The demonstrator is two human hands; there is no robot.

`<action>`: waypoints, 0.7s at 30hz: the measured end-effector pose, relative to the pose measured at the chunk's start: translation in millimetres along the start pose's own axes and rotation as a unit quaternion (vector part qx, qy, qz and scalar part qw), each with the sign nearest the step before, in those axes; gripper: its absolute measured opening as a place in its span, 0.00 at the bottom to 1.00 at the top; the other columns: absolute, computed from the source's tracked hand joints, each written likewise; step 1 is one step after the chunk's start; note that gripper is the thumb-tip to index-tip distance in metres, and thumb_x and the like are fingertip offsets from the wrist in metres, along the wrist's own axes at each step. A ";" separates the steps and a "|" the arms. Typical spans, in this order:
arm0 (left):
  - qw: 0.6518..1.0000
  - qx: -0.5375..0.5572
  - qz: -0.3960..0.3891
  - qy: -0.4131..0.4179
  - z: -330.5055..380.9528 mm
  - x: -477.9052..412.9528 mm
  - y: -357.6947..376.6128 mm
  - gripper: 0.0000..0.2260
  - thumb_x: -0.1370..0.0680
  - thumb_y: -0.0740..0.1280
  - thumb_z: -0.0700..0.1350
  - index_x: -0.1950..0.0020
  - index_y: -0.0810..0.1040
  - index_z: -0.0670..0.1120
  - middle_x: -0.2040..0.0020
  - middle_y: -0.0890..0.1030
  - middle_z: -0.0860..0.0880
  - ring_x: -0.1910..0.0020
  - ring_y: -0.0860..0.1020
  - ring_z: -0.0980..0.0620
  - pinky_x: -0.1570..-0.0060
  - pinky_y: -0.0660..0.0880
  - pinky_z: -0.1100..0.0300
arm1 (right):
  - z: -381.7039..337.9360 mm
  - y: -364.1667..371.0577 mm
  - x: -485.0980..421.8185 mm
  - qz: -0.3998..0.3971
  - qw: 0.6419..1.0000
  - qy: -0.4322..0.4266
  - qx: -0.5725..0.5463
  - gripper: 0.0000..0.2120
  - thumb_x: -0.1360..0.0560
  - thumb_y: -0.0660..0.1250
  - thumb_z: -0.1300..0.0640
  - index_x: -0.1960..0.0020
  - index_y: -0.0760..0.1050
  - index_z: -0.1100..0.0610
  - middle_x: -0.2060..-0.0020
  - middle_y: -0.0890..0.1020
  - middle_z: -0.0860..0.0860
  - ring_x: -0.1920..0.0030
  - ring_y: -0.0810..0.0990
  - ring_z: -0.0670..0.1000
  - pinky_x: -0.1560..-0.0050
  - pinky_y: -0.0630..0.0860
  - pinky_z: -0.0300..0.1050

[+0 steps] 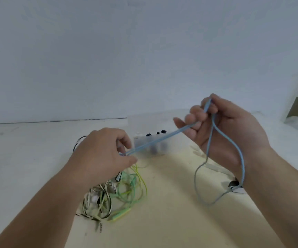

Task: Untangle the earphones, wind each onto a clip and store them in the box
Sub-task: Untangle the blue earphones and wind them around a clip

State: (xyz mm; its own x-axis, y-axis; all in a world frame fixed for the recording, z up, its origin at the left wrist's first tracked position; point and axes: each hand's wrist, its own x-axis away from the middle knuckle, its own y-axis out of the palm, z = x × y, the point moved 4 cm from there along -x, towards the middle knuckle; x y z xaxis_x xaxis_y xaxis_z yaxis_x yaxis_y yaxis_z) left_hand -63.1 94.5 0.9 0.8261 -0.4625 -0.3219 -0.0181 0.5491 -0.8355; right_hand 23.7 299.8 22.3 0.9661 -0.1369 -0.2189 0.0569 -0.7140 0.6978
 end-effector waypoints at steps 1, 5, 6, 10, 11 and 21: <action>1.000 0.002 -0.006 -0.011 -3.8 -0.7 -2.1 0.13 0.37 0.79 0.59 0.62 0.80 0.56 0.66 0.81 0.59 0.66 0.77 0.62 0.63 0.71 0.60 | -4.5 -0.5 1.7 0.010 1.000 -0.006 -0.016 0.16 0.24 0.59 0.52 0.70 0.66 0.54 0.74 0.69 0.50 0.72 0.74 0.50 0.56 0.83 0.49; 0.997 -0.009 -0.071 -0.007 -11.8 -1.9 -3.1 0.18 0.39 0.78 0.65 0.64 0.81 0.52 0.72 0.76 0.56 0.73 0.71 0.59 0.70 0.65 0.61 | -11.3 -13.4 3.7 0.081 0.996 -0.011 0.041 0.15 0.29 0.65 0.55 0.68 0.61 0.52 0.72 0.57 0.48 0.75 0.56 0.47 0.74 0.64 0.39; 0.996 -0.017 -0.082 -0.001 -12.8 -1.4 -2.8 0.19 0.38 0.78 0.65 0.64 0.81 0.51 0.72 0.75 0.54 0.74 0.70 0.58 0.70 0.64 0.60 | -10.8 -18.9 2.7 0.106 0.989 -0.019 0.106 0.16 0.30 0.67 0.57 0.68 0.60 0.52 0.72 0.56 0.48 0.75 0.55 0.47 0.76 0.59 0.39; 0.997 0.022 -0.076 0.012 -14.3 -3.9 -7.7 0.30 0.37 0.69 0.70 0.66 0.75 0.42 0.70 0.70 0.45 0.73 0.64 0.55 0.69 0.60 0.58 | -5.0 -28.0 0.2 0.145 0.864 -0.033 0.481 0.20 0.32 0.75 0.58 0.64 0.61 0.52 0.75 0.61 0.48 0.76 0.59 0.50 0.74 0.60 0.43; 0.996 0.056 -0.068 0.013 -12.5 -3.9 -10.2 0.31 0.37 0.66 0.71 0.66 0.74 0.40 0.69 0.68 0.45 0.72 0.63 0.54 0.70 0.59 0.60 | -1.0 -26.1 1.4 0.125 0.820 -0.013 0.559 0.20 0.35 0.78 0.52 0.63 0.64 0.52 0.75 0.64 0.48 0.76 0.62 0.51 0.72 0.63 0.45; 0.992 0.112 0.012 -0.050 -23.5 -6.5 -11.5 0.15 0.19 0.65 0.50 0.64 0.83 0.49 0.61 0.83 0.48 0.59 0.79 0.51 0.62 0.69 0.60 | 19.9 -11.4 11.3 -0.076 0.708 0.094 0.696 0.09 0.23 0.70 0.52 0.61 0.81 0.53 0.73 0.68 0.47 0.71 0.65 0.48 0.71 0.63 0.37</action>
State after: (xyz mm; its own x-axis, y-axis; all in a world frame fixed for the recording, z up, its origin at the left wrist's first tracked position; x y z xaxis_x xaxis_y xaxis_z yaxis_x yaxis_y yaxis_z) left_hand -81.6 74.9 2.2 0.8790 -0.3817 -0.2856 0.0779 0.7061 -0.7039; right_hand 29.0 292.6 -1.7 0.9994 0.0144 -0.0328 -0.0127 -0.7141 -0.6999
